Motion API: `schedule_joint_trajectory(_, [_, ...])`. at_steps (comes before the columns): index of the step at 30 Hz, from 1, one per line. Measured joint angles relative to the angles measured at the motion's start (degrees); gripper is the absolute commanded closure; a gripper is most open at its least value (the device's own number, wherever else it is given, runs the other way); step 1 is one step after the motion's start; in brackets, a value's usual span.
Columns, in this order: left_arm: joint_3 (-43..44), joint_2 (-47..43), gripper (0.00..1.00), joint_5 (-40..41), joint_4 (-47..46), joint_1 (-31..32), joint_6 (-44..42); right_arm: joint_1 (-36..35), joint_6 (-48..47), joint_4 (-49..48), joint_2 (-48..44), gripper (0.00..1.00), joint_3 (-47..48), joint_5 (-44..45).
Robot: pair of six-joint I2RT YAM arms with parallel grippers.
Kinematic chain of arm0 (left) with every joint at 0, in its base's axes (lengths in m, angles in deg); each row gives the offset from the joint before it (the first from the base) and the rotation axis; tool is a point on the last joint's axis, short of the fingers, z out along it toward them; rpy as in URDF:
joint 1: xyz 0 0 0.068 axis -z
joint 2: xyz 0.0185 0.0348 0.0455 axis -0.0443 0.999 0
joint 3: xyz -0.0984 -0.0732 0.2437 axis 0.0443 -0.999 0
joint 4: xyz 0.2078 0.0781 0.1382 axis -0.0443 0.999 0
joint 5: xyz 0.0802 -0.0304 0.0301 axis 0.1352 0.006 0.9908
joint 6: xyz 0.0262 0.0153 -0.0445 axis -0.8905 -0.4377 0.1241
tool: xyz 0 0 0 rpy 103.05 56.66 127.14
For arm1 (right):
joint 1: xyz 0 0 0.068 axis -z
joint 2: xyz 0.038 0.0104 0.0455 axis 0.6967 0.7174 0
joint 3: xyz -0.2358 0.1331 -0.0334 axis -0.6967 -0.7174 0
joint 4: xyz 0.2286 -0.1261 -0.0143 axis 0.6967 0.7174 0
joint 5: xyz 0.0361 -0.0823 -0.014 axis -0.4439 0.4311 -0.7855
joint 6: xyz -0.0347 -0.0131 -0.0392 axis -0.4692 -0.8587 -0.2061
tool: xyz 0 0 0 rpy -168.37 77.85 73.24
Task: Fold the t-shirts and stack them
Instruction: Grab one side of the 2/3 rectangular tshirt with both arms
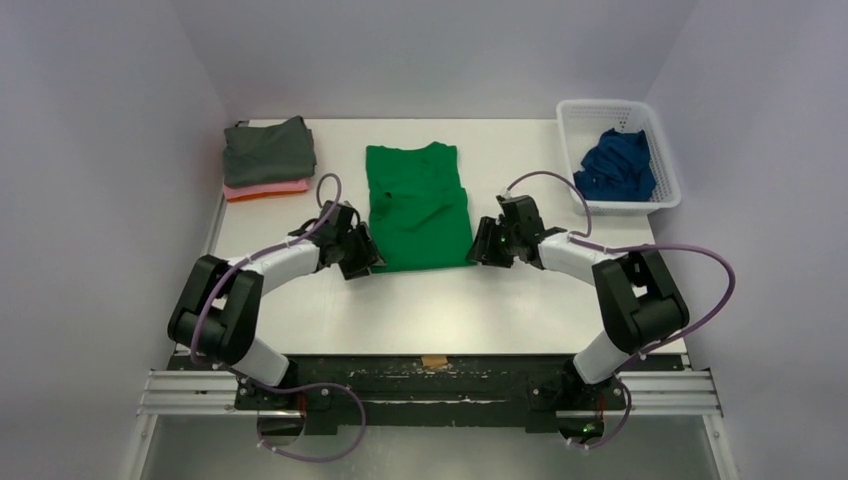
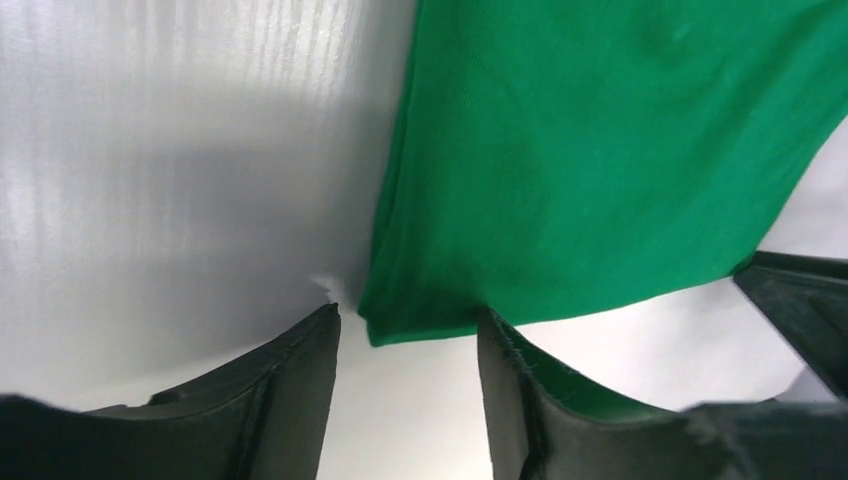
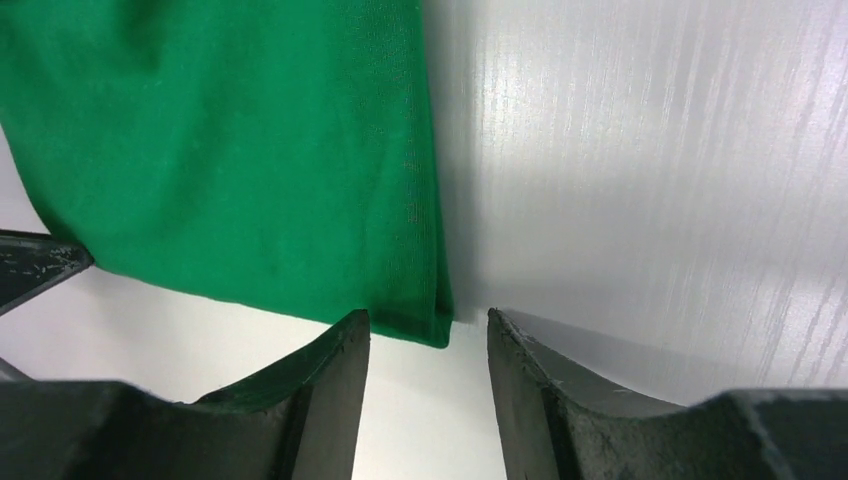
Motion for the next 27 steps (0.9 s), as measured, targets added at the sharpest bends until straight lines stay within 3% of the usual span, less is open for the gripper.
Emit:
schedule_joint_trajectory(6, [2.1,4.2,0.75,-1.3,-2.5,-0.1,0.1,-0.7,0.3,-2.2,1.4,0.61,-0.2,-0.8])
schedule_joint_trajectory(7, [2.5,4.8,0.82,-1.4,-2.6,-0.1,0.1,-0.9,0.3,-2.7,1.7,0.64,-0.1,-1.1])
schedule_joint_trajectory(9, [3.4,6.1,1.00,-1.6,-2.7,-0.1,0.0,-1.2,0.2,-3.0,2.2,0.80,0.1,-1.4])
schedule_joint_trajectory(11, [4.3,7.5,1.00,-1.8,-2.7,-0.1,-0.1,-1.6,0.2,-3.3,3.0,1.00,0.2,-1.7])
schedule_joint_trajectory(19, [0.4,3.6,1.00,-1.5,-3.7,1.0,-0.2,-2.9,1.4,-2.6,1.1,1.00,-2.0,-1.2])
schedule_joint_trajectory(27, [-11.6,-25.7,1.00,1.6,8.2,11.0,1.4,-12.9,2.8,10.0,-18.3,1.00,-7.2,0.3])
